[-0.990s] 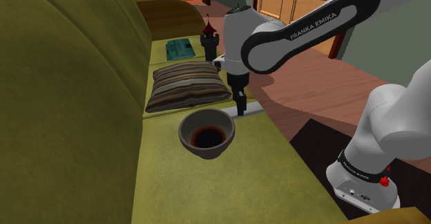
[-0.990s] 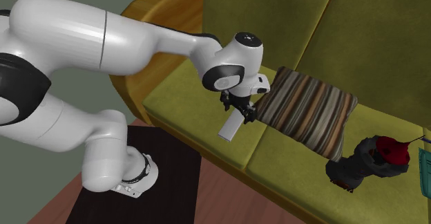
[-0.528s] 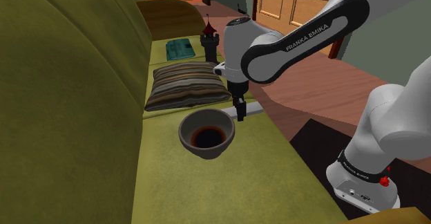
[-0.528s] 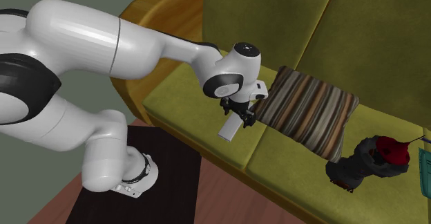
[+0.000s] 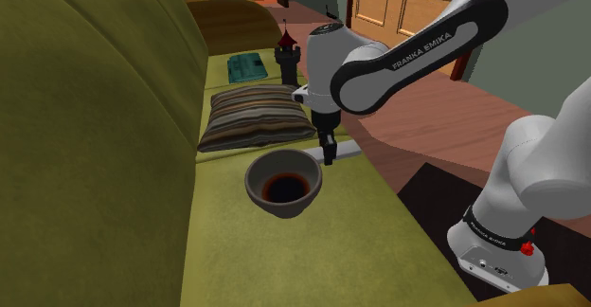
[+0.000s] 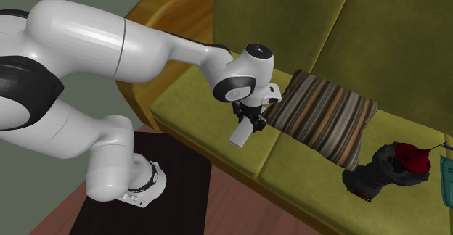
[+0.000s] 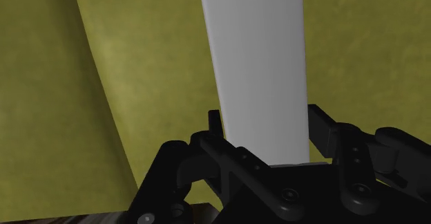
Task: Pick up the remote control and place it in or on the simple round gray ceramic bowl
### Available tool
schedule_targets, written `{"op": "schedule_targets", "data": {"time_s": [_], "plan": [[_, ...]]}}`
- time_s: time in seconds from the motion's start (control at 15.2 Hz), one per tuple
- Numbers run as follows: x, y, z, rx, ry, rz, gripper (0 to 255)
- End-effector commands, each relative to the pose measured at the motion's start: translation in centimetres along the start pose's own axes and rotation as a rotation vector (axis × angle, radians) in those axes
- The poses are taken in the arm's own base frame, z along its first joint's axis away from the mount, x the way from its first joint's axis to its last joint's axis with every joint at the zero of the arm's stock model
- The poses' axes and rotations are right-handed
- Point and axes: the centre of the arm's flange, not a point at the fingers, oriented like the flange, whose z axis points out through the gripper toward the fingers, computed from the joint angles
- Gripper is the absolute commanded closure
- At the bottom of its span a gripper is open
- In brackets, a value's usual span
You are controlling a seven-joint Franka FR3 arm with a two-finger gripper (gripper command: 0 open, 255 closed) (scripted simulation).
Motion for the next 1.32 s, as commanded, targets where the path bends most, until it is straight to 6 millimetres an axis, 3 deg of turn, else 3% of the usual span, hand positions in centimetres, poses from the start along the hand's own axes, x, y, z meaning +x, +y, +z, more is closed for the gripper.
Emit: {"op": "schedule_targets", "data": {"time_s": [0.0, 0.4, 1.25], "plan": [[-0.1, 0.2, 0.2, 0.001, -0.003, 0.004, 255], [-0.1, 0.2, 0.3, 0.001, -0.003, 0.004, 255], [-0.2, 0.3, -6.6, 0.001, -0.003, 0.004, 255]]}}
